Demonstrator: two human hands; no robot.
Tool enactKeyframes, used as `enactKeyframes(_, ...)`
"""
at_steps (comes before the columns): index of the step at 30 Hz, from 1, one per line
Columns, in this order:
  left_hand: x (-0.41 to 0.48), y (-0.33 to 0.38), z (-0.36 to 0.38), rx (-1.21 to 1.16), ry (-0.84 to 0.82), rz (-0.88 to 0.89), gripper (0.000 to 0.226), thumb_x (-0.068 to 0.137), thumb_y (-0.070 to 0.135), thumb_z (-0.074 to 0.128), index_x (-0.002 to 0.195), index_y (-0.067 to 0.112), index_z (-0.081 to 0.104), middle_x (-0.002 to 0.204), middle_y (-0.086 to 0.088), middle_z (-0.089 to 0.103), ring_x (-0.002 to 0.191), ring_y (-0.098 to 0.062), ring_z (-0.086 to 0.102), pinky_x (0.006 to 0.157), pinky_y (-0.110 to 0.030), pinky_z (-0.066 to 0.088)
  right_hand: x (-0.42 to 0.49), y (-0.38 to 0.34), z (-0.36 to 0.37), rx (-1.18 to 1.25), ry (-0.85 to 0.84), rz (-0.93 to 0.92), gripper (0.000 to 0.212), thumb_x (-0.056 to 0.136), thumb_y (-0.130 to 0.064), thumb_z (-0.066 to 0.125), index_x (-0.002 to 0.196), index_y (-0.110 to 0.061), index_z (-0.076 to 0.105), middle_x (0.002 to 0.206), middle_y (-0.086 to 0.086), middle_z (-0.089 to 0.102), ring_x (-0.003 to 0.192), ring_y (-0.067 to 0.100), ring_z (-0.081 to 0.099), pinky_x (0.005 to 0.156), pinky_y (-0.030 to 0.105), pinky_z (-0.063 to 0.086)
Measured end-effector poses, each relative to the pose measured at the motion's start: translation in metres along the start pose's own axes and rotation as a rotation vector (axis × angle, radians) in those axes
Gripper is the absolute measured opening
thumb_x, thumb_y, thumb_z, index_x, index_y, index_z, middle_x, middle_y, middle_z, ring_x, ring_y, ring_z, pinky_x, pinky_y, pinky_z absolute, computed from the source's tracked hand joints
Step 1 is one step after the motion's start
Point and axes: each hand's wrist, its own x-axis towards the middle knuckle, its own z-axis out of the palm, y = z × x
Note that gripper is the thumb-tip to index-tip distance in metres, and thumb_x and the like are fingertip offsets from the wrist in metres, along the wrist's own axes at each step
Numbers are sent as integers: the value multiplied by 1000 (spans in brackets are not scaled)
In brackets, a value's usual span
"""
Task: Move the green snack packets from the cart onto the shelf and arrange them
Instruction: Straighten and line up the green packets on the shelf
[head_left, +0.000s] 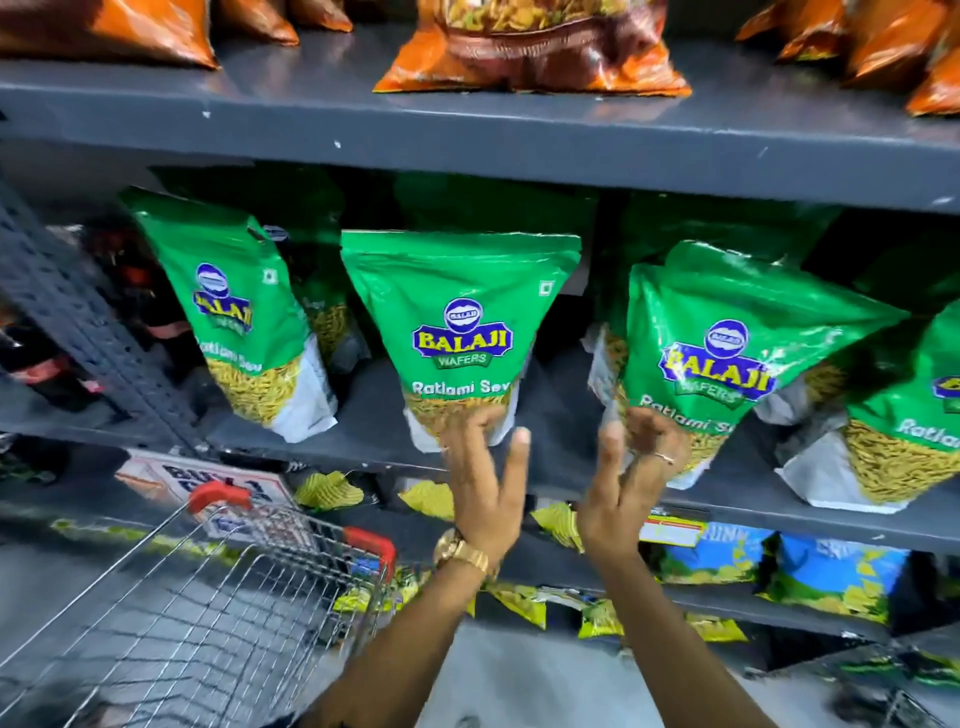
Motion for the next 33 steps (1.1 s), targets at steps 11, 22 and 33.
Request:
enactKeyframes(11,-3,10,110,-393,-663,-432,124,57,41,90,151,30,10,160,5,25,145,-12,33,118,-43,33,96,25,-60,74,147,458,72,87,-70,34,138,-20,42,141,1,51,130,8,49,113,42,35)
enactKeyframes(22,-17,-5,144,-179,-524,-274,115,53,29,94,143,23,23,135,-3,38,128,-10,42,108,-20,37,153,-2,-53,10,-93,351,59,104,-37,17,152,-6,2,164,7,3,150,12,4,98,0,1)
enactKeyframes(33,-15,3,141,-205,-526,-303,119,50,50,87,145,25,18,139,-2,31,132,-9,40,112,-29,40,122,51,-75,342,-69,470,60,100,-48,15,146,-15,35,151,0,43,138,12,41,109,22,41)
